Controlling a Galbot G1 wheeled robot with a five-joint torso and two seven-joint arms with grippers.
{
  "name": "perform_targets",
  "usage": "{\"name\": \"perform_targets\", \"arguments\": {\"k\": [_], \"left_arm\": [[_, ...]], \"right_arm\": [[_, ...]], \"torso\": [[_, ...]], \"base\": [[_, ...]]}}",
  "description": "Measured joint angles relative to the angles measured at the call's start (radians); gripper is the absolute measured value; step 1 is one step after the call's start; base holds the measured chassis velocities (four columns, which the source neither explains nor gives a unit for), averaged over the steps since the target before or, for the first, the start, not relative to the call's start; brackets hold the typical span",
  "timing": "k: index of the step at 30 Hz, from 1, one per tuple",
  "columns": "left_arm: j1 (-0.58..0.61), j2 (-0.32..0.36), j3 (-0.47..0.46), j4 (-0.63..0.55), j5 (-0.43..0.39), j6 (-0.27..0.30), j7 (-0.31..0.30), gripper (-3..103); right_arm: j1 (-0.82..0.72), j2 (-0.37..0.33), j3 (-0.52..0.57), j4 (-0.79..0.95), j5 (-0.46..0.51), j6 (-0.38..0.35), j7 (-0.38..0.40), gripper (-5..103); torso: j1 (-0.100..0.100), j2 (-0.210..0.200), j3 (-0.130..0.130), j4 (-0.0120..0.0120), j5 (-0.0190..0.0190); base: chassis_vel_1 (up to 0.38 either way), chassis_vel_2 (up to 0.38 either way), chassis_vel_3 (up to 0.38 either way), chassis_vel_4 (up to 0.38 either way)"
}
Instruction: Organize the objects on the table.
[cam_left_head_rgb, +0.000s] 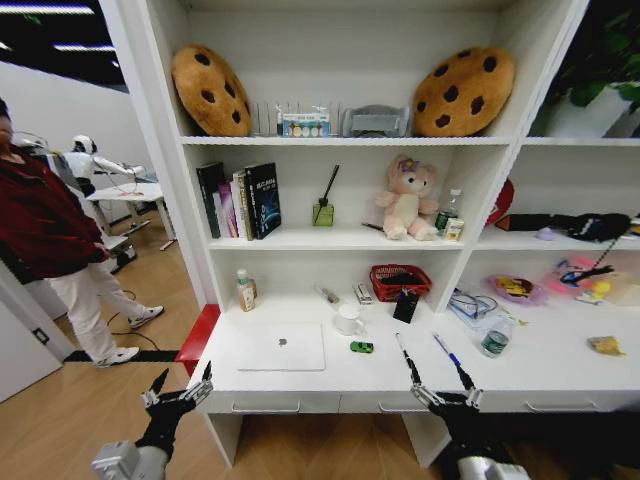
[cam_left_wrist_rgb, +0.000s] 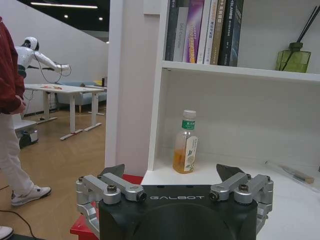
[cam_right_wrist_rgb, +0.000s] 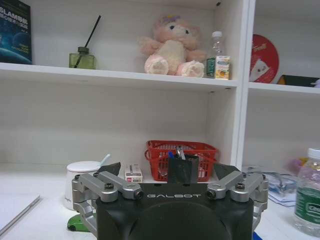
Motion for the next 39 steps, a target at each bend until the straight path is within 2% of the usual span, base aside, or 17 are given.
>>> {"name": "perform_targets", "arguments": {"k": [3, 5, 6, 7, 8, 9, 10, 12, 13, 14, 16, 17, 20, 24, 31, 39], "left_arm": [[-0.001, 0.001, 0.0, 0.001, 0.0, 0.0, 0.001, 100], [-0.002, 0.002, 0.001, 0.001, 0.0, -0.001, 0.002, 100], [-0.002, 0.002, 0.001, 0.001, 0.0, -0.001, 0.002, 100], [-0.002, 0.003, 0.001, 0.001, 0.0, -0.001, 0.002, 100], [-0.003, 0.003, 0.001, 0.002, 0.0, -0.001, 0.002, 100], [-0.003, 0.004, 0.001, 0.002, 0.0, -0.001, 0.002, 100], [-0.003, 0.004, 0.001, 0.002, 0.0, -0.001, 0.002, 100], [-0.004, 0.004, 0.001, 0.002, 0.0, -0.001, 0.002, 100], [-0.004, 0.004, 0.001, 0.002, 0.0, -0.001, 0.002, 100], [-0.004, 0.004, 0.002, 0.002, 0.0, -0.001, 0.003, 100], [-0.004, 0.005, 0.002, 0.002, 0.0, -0.001, 0.003, 100], [-0.004, 0.005, 0.002, 0.002, 0.0, -0.001, 0.003, 100], [-0.005, 0.005, 0.002, 0.003, -0.001, -0.002, 0.003, 100], [-0.005, 0.006, 0.002, 0.003, -0.001, -0.002, 0.003, 100], [-0.005, 0.006, 0.002, 0.003, -0.001, -0.002, 0.004, 100], [-0.005, 0.007, 0.002, 0.004, -0.001, -0.002, 0.004, 100]], "right_arm": [[0.048, -0.034, 0.012, -0.039, 0.044, -0.029, -0.037, 100], [0.154, -0.125, 0.029, -0.141, 0.179, -0.066, -0.205, 100], [0.154, -0.125, 0.029, -0.141, 0.179, -0.066, -0.205, 100], [0.216, -0.186, 0.02, -0.212, 0.239, -0.063, -0.292, 100], [0.248, -0.218, 0.011, -0.252, 0.259, -0.051, -0.325, 100], [0.307, -0.263, -0.009, -0.322, 0.269, -0.022, -0.378, 100], [0.307, -0.263, -0.009, -0.322, 0.269, -0.022, -0.378, 100], [0.394, -0.329, -0.066, -0.424, 0.278, 0.001, -0.477, 100], [0.394, -0.329, -0.066, -0.424, 0.278, 0.001, -0.477, 100], [0.421, -0.348, -0.085, -0.453, 0.282, 0.003, -0.513, 100], [0.509, -0.408, -0.15, -0.554, 0.291, 0.0, -0.647, 100], [0.509, -0.408, -0.15, -0.554, 0.291, 0.0, -0.647, 100], [0.59, -0.451, -0.209, -0.654, 0.295, -0.011, -0.766, 100], [0.672, -0.461, -0.259, -0.737, 0.291, -0.007, -0.816, 100], [0.787, -0.446, -0.337, -0.82, 0.253, 0.018, -0.811, 100], [0.891, -0.441, -0.421, -0.945, 0.212, 0.037, -0.842, 100]], "torso": [[0.0, 0.0, 0.0, 0.0002, 0.0002], [0.0, 0.0, 0.0, 0.0, 0.0002], [0.0, 0.0, 0.0, 0.0, 0.0002], [0.0, 0.0, 0.0, 0.0, 0.0005], [0.0, 0.0, 0.0, 0.0006, 0.0001], [0.0, 0.0, 0.0, 0.0008, 0.0002], [0.0, 0.0, 0.0, 0.0008, 0.0002], [0.0, 0.0, 0.0, 0.0002, 0.0002], [0.0, 0.0, 0.0, 0.0002, 0.0002], [0.0, 0.0, 0.0, 0.0001, 0.0004], [0.0, 0.0, 0.0, 0.0002, 0.0002], [0.0, 0.0, 0.0, 0.0002, 0.0002], [0.0, 0.0, 0.0, 0.0001, 0.0001], [0.0, 0.0, 0.0, 0.0, 0.0001], [0.0, 0.0, 0.0, 0.0002, 0.0], [0.0, 0.0, 0.0, 0.0002, -0.0001]], "base": [[0.0, 0.0, 0.0, 0.0], [0.0, 0.0, 0.0, 0.0], [0.0, 0.0, 0.0, 0.0], [0.0, 0.0, 0.0, 0.0], [0.0, 0.0, 0.0, 0.0], [0.0, 0.0, 0.0, 0.0], [0.0, 0.0, 0.0, 0.0], [0.0, 0.0, 0.0, 0.0], [0.0, 0.0, 0.0, 0.0], [0.0, 0.0, 0.0, 0.0], [0.0, 0.0, 0.0, 0.0], [0.0, 0.0, 0.0, 0.0], [0.0, 0.0, 0.0, 0.0], [0.0, 0.0, 0.0, 0.0], [0.0, 0.0, 0.0, 0.0], [0.0, 0.0, 0.0, 0.0]]}}
